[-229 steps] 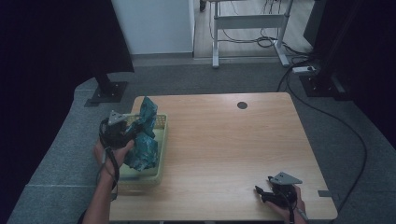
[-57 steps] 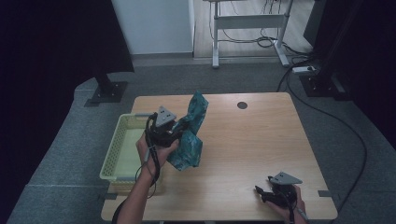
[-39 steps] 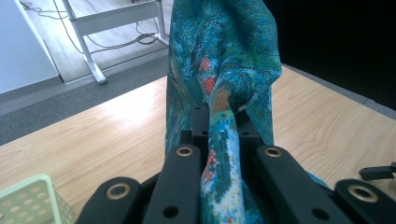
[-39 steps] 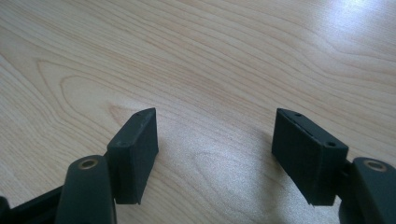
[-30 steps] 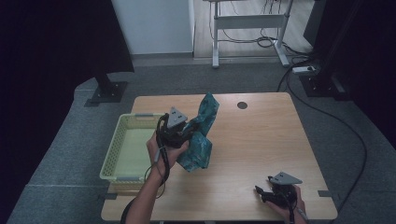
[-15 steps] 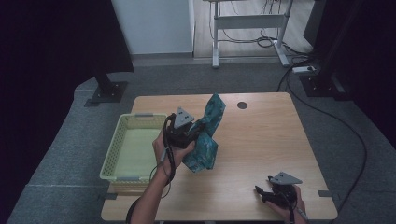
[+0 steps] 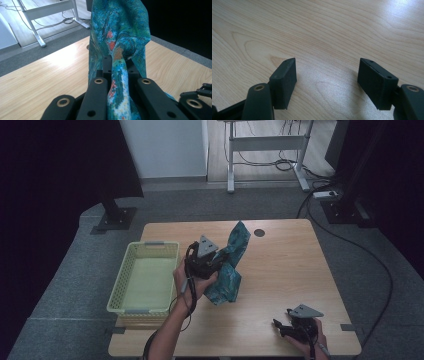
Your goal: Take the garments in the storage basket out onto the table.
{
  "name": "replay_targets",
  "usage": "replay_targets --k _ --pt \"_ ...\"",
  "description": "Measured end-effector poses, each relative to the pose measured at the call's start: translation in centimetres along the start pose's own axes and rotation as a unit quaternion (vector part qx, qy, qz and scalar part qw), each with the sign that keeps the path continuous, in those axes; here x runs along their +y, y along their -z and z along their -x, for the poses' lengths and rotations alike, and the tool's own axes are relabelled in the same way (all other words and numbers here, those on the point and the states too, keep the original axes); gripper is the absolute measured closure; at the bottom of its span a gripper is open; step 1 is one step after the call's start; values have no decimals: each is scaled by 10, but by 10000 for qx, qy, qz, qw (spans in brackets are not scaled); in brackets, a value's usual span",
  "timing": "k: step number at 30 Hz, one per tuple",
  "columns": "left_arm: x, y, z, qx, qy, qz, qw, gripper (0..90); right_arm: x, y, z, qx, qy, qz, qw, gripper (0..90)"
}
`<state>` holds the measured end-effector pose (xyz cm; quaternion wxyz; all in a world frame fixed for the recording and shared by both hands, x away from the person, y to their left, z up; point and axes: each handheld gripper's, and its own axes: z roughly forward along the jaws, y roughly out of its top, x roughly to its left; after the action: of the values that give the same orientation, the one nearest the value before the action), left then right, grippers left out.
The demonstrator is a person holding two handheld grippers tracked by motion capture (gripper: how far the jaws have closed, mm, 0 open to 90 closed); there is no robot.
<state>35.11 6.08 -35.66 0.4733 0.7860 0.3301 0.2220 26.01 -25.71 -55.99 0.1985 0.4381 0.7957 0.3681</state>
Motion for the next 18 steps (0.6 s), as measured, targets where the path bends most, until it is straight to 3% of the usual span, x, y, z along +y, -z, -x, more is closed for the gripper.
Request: replay_targets --k 18 --pt "-7 -21 16 -164 -26 -101 9998 839 0 0 0 0 1 2 10000 312"
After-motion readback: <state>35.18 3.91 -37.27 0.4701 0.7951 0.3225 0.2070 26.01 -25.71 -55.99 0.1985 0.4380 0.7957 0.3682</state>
